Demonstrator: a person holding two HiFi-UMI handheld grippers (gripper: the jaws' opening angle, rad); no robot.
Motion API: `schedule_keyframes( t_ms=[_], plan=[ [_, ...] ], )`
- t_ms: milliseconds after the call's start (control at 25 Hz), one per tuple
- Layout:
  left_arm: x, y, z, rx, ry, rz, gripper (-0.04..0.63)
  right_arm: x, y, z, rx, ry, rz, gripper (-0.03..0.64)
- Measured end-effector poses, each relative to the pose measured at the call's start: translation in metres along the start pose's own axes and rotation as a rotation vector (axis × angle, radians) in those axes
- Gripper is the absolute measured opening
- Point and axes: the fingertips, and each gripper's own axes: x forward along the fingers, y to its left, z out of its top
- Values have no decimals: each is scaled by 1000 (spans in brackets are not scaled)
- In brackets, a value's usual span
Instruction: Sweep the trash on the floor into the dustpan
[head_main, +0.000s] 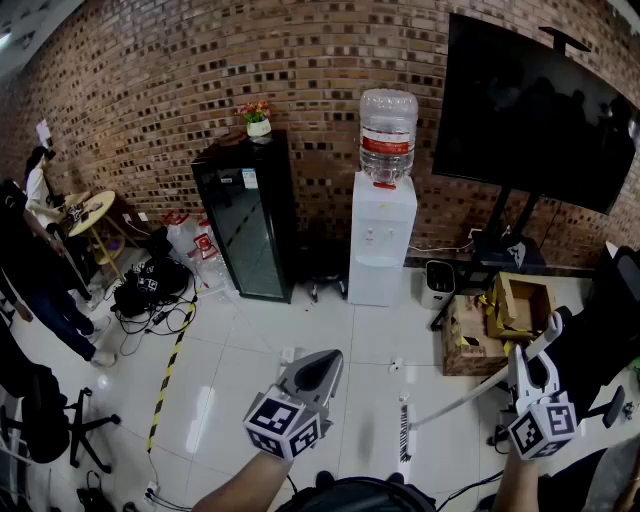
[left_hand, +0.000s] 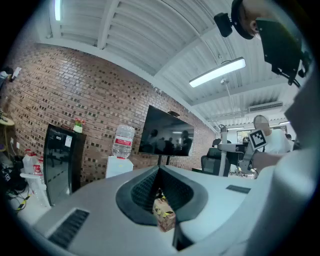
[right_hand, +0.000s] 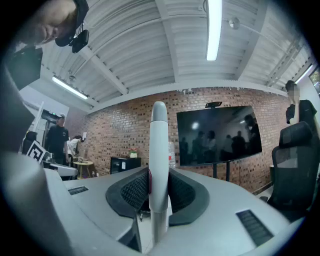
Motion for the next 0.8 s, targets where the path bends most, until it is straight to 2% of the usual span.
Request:
schedule_keyframes(
  t_ms=[440, 640, 800],
  plan=[
    [15, 58, 0, 7, 7, 0, 11, 73, -11, 1, -6, -23, -56, 106],
    [54, 92, 0, 5, 15, 55, 11, 117, -18, -4, -3, -36, -16, 106],
    [101, 112, 18, 15, 8, 82, 11, 161, -26, -6, 3, -38, 23, 106]
  ],
)
